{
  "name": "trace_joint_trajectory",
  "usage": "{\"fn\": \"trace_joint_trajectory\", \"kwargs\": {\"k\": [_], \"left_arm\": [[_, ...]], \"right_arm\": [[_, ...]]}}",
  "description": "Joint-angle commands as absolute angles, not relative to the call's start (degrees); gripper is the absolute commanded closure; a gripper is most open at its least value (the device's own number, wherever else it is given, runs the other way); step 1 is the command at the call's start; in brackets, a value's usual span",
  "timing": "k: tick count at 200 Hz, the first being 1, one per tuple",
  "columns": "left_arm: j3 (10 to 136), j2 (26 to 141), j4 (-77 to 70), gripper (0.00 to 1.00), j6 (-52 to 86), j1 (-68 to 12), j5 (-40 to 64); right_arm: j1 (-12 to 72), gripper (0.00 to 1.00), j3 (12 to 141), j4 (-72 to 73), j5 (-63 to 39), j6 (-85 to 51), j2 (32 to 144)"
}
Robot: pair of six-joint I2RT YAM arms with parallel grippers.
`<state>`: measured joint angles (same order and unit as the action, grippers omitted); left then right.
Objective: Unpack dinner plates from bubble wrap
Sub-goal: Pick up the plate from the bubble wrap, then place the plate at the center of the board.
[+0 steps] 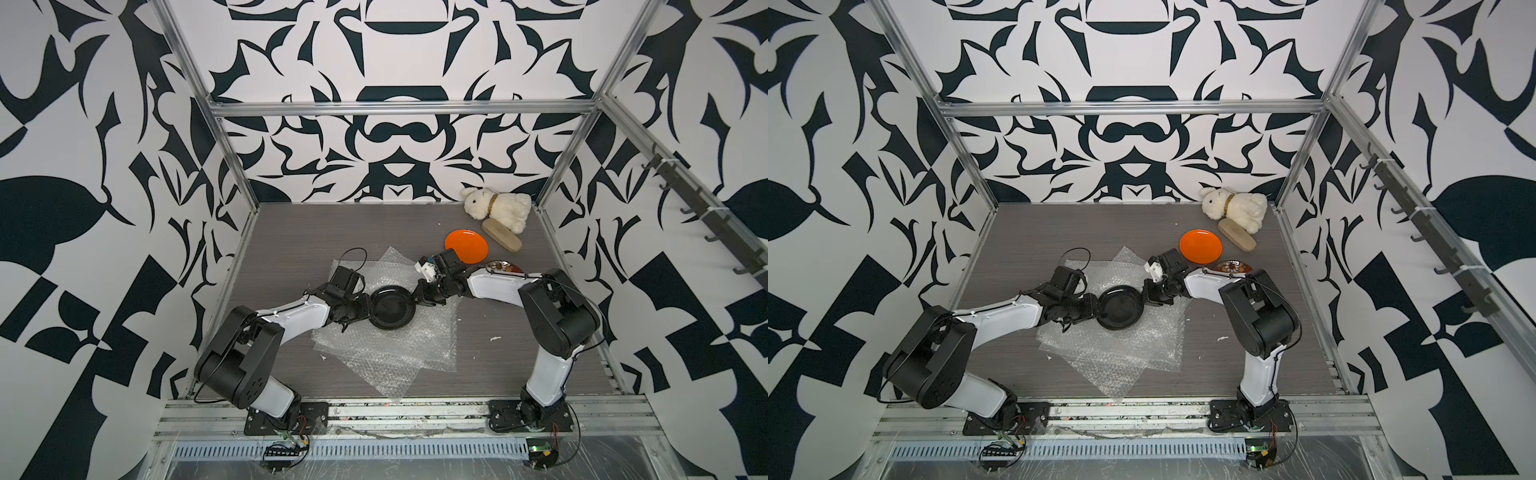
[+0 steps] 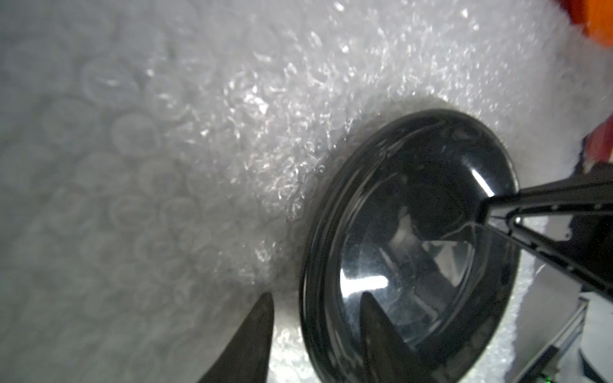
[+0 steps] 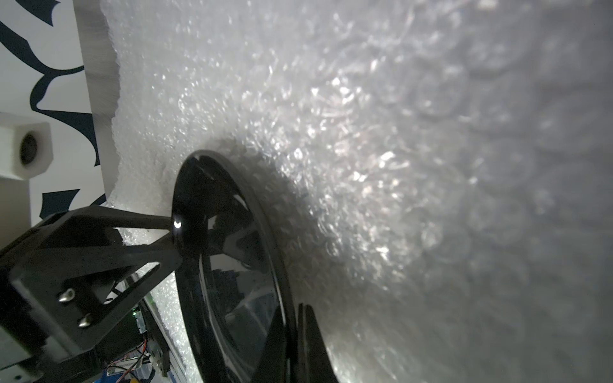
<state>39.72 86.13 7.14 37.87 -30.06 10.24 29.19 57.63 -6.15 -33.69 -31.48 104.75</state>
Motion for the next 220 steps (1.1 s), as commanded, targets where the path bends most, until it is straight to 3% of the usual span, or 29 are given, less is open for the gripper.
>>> {"fn": "trace_joint_trajectory", "kwargs": {"k": [1,39,125,220], "left_arm": [[40.6,83.5,10.9,0.43,36.9,-30.1,9.1],[40.7,79.0,12.4,0.38,36.3,-30.1,7.5],[39.1,76.3,14.5,0.39,37.5,-30.1,5.1],[37.4,71.4,14.9,0.4,39.7,-30.1,7.1]], "right_arm": [[28.3,0.99,56.7,-5.4,-33.2,-32.2,100.6],[26.1,0.99,54.6,-3.4,-35.0,-33.6,96.6],[17.9,1.0,54.5,-0.1,-35.5,-37.6,91.8],[11.2,1.0,74.0,-0.4,-33.1,-42.5,108.8]]}}
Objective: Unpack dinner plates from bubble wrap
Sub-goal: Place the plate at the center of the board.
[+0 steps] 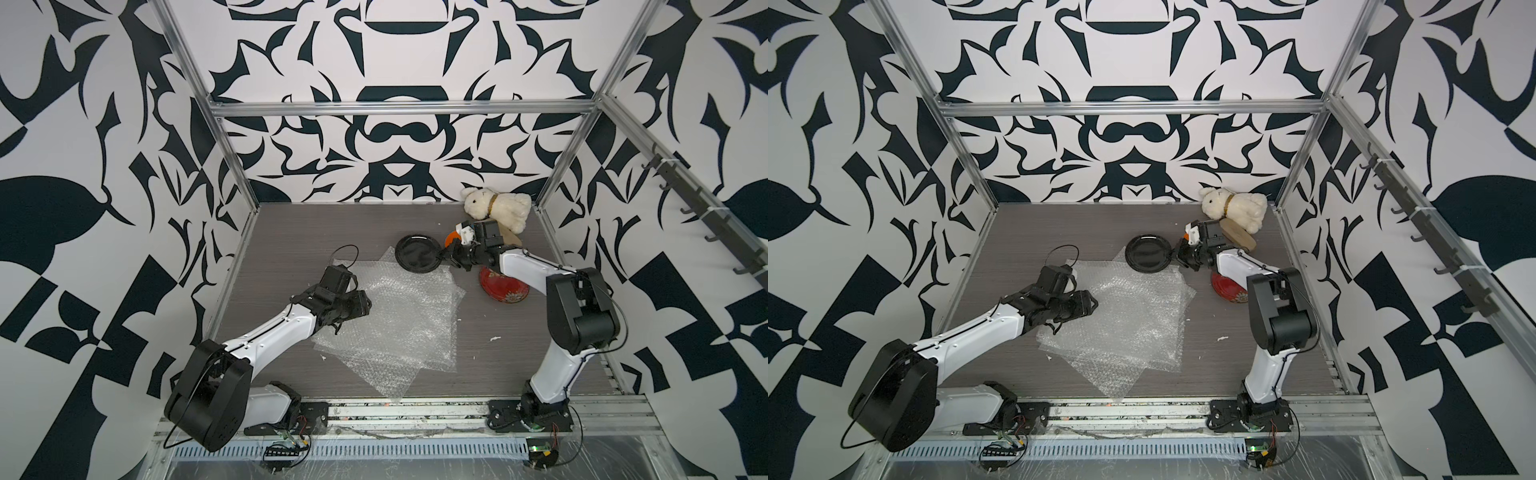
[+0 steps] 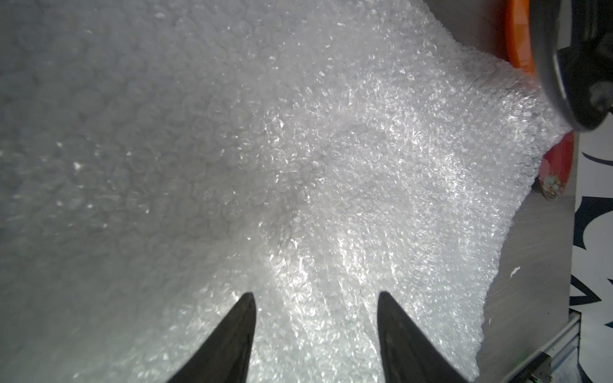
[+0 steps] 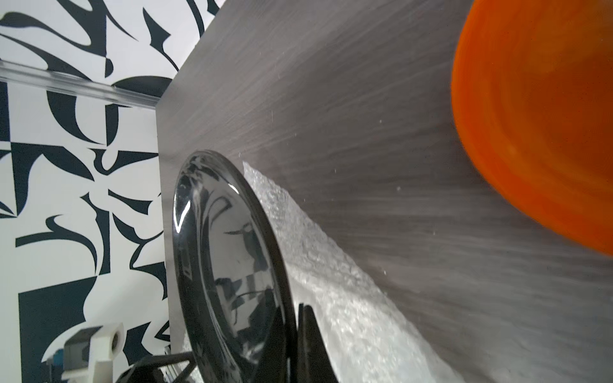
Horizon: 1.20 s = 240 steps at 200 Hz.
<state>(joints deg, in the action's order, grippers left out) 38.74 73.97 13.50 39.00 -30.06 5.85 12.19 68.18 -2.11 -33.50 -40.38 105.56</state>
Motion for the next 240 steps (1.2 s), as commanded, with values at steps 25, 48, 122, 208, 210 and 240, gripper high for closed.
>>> {"fn": "trace_joint_trajectory", "kwargs": {"k": [25,48,122,208,210,240], "left_arm": [[37.4,71.2,15.0,0.4,40.0,-30.1,7.7],[37.0,71.7,13.9,0.4,40.3,-30.1,9.1],[37.0,80.0,12.0,0.42,41.0,-30.1,11.4],[37.3,80.0,13.3,0.42,40.9,-30.1,10.9],[37.3,80.0,13.4,0.42,40.9,-30.1,10.9],[37.3,79.7,13.5,0.42,40.9,-30.1,10.8]], "right_arm": [[10.3,1.0,80.7,-1.9,-32.2,-43.6,114.6],[10.2,1.0,86.0,-4.0,-30.3,-43.7,118.8],[9.5,1.0,98.0,-10.0,-25.9,-44.2,127.1],[9.5,1.0,107.6,-17.6,-23.4,-43.9,133.2],[9.5,1.0,107.7,-17.7,-23.4,-43.9,133.3],[9.5,0.98,108.6,-18.7,-22.8,-43.7,134.0]]}}
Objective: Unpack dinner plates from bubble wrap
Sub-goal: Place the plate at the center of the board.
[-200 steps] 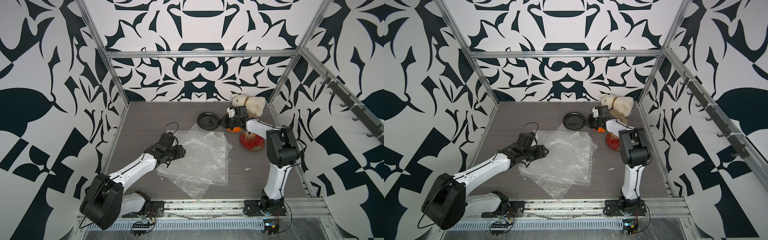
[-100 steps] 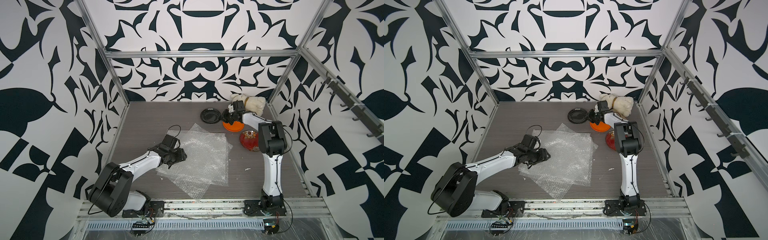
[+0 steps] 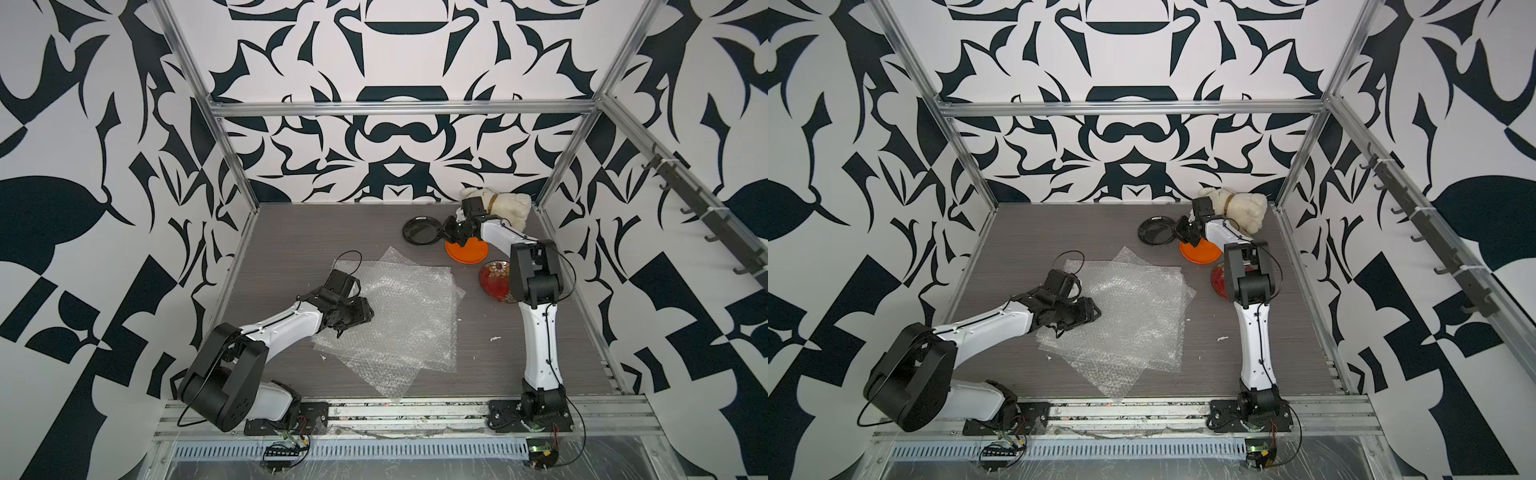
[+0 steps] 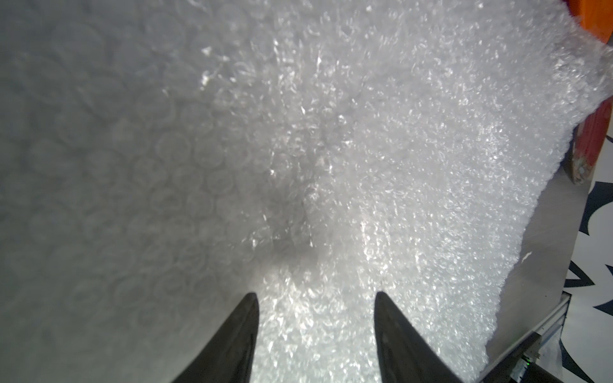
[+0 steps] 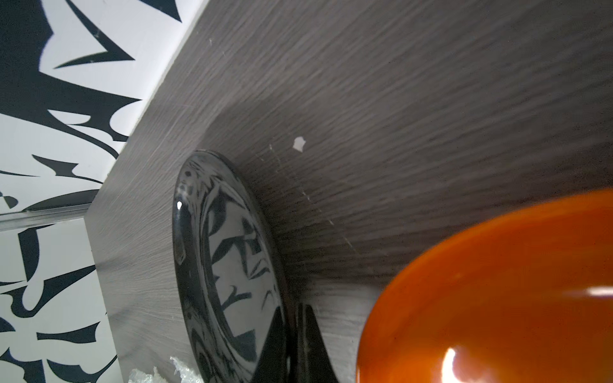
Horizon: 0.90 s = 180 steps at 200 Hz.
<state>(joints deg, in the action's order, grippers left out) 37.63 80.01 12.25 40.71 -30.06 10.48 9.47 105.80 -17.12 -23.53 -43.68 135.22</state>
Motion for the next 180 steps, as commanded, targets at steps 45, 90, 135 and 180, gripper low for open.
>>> {"fn": "trace_joint_trajectory", "kwargs": {"k": [45,90,135,180], "left_arm": [[37.6,80.0,13.7,0.42,40.8,-30.1,10.9],[38.5,80.1,13.9,0.41,40.4,-30.1,11.3],[41.0,79.0,16.2,0.39,39.2,-30.1,10.6],[44.9,76.6,18.4,0.38,36.8,-30.1,6.8]], "right_arm": [[9.4,0.86,109.2,-19.9,-22.0,-43.3,134.0],[9.4,0.72,109.1,-20.8,-21.1,-42.5,132.7],[9.5,0.66,108.8,-22.0,-20.0,-40.0,130.4],[9.5,0.64,108.3,-21.4,-23.0,-34.6,128.0]]}}
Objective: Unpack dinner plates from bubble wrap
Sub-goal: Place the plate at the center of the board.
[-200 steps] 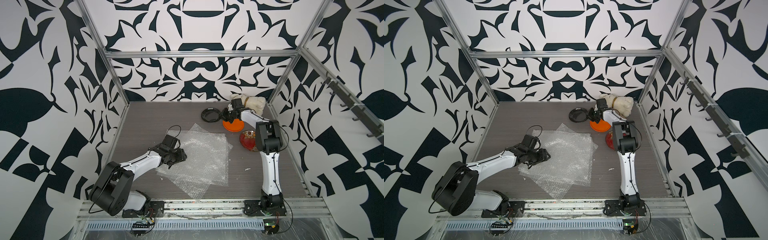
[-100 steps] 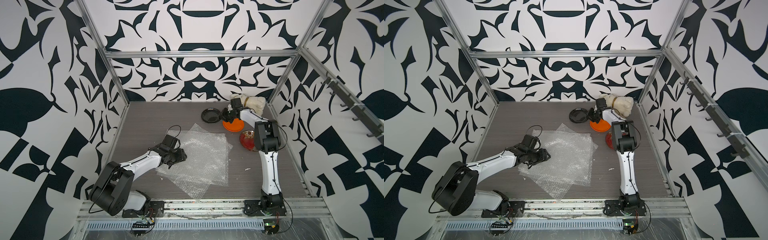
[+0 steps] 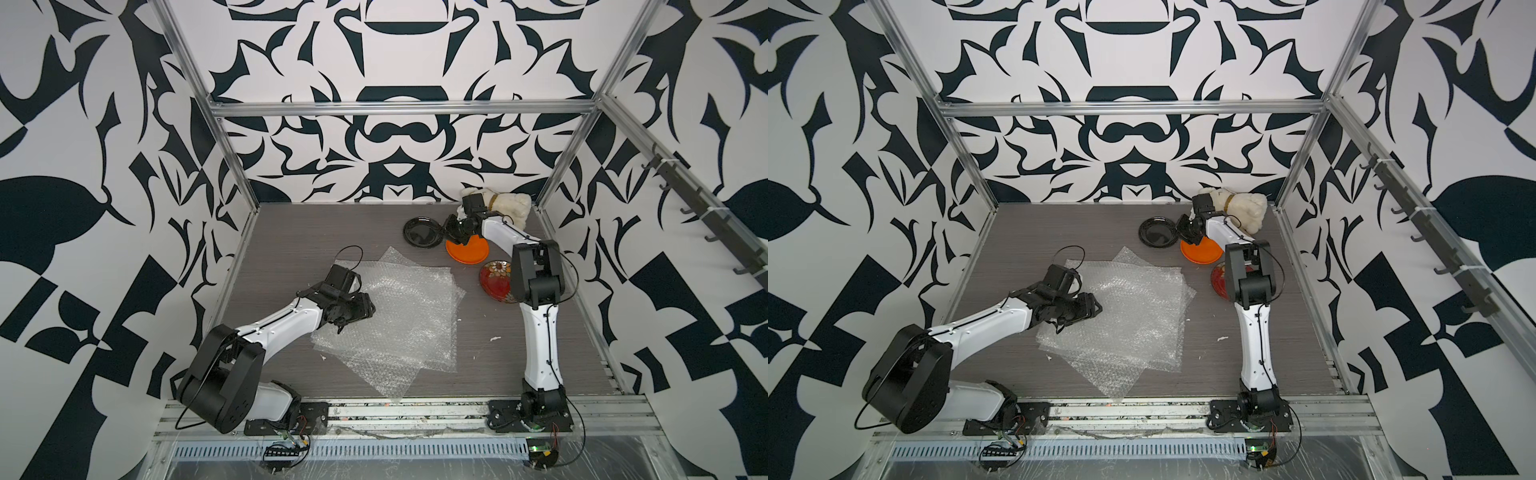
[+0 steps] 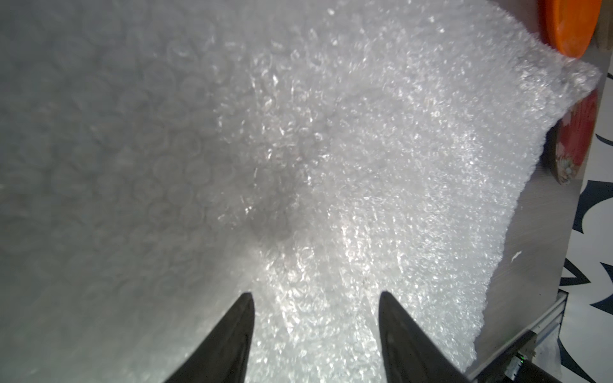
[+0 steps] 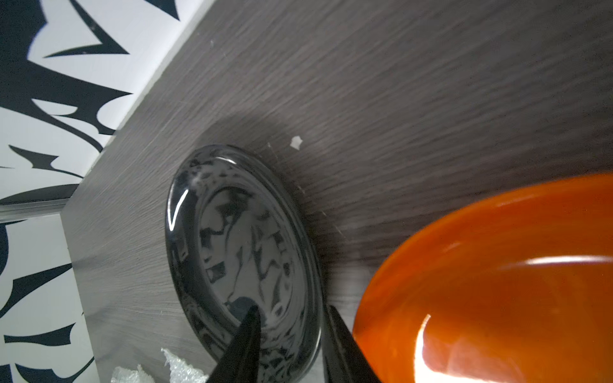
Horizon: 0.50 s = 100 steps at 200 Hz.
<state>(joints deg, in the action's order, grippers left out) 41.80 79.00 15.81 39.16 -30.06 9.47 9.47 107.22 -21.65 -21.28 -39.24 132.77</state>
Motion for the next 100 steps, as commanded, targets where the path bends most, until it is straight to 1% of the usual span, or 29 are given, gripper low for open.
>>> {"fn": "trace_joint_trajectory", "kwargs": {"k": [1,17,28,40,52,100], "left_arm": [[45.0,76.5,18.6,0.38,36.7,-30.1,6.7],[46.8,75.0,19.8,0.38,35.6,-30.1,2.9],[47.9,73.6,21.2,0.37,34.9,-30.1,-1.7],[48.7,71.0,22.0,0.32,33.5,-30.0,-6.5],[49.1,69.4,22.2,0.29,31.6,-30.0,-12.4],[48.7,66.8,19.2,0.25,21.1,-29.3,-36.5]], "right_arm": [[9.5,0.64,108.2,-21.4,-23.1,-34.5,127.8],[9.5,0.64,106.0,-20.0,-23.0,-32.1,125.3],[9.5,0.64,103.5,-18.6,-21.5,-30.4,122.9],[9.5,0.64,100.5,-17.7,-19.1,-28.0,119.9],[9.5,0.64,97.4,-17.0,-15.2,-25.8,116.8],[9.5,0.65,81.7,-11.1,2.6,-18.5,104.7]]}}
